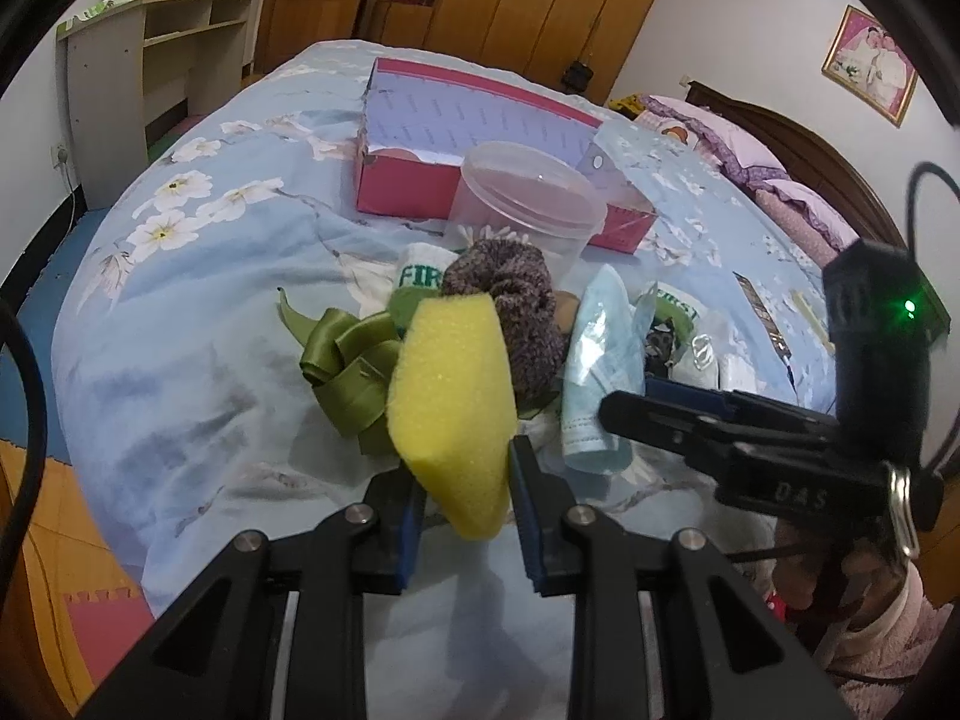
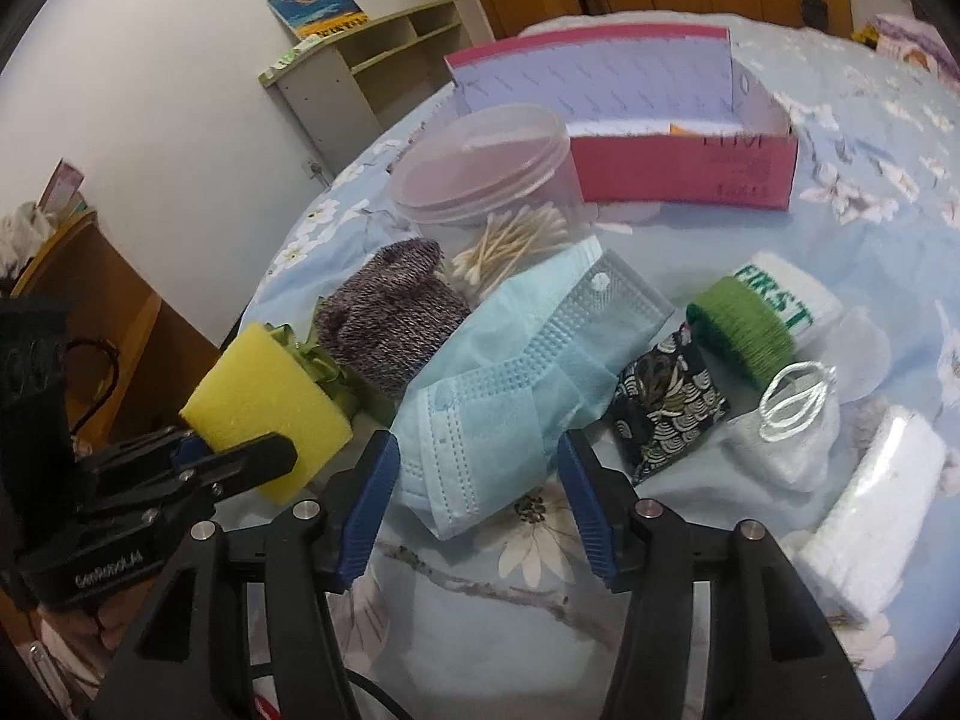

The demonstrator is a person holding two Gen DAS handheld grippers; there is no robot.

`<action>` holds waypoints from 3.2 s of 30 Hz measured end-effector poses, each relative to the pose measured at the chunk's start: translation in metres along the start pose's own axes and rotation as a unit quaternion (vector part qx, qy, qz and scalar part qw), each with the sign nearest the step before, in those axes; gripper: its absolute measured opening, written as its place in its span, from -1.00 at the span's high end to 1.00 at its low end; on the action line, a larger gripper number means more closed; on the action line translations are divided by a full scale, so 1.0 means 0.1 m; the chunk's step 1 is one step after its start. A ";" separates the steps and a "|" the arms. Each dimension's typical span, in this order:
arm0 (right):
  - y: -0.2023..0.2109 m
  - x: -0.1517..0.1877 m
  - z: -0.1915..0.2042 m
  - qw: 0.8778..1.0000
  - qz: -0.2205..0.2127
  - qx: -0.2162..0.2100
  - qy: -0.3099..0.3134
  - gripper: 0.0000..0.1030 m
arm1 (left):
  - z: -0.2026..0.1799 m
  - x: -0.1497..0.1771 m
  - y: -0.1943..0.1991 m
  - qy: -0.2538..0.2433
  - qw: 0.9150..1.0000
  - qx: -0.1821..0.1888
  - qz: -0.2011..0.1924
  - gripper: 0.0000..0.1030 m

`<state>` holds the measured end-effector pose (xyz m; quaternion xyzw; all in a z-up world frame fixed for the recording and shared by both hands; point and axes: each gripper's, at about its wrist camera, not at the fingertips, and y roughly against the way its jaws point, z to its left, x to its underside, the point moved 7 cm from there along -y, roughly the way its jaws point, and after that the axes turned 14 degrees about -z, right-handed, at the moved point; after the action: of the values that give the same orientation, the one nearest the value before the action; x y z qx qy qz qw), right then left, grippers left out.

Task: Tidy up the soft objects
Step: 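Grasp the blue face mask with the right tool, then carry the yellow sponge and blue mask in both tools over the pink box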

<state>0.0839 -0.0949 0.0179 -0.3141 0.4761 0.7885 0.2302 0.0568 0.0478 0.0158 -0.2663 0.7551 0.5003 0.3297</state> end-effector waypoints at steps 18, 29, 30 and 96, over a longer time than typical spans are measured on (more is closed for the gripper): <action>0.07 0.02 -0.01 1.000 -0.022 -0.011 0.012 0.22 | -0.03 -0.02 0.02 -0.004 1.000 -0.005 -0.001 0.47; 0.32 0.00 0.09 0.998 -0.045 -0.027 0.030 0.23 | -0.10 -0.08 0.07 -0.009 1.000 -0.008 -0.005 0.47; 0.36 0.00 0.08 0.998 -0.047 -0.029 0.032 0.23 | -0.10 -0.09 0.08 -0.011 1.000 -0.008 -0.006 0.47; 0.36 -1.28 -0.59 0.986 -0.125 0.055 0.098 0.23 | 0.00 -1.65 -0.76 -0.096 0.992 -0.051 -0.062 0.46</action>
<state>0.1658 -0.1717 0.1103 -0.4337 0.4962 0.6912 0.2966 0.2181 0.0322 0.0975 -0.2795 0.6755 0.5402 0.4168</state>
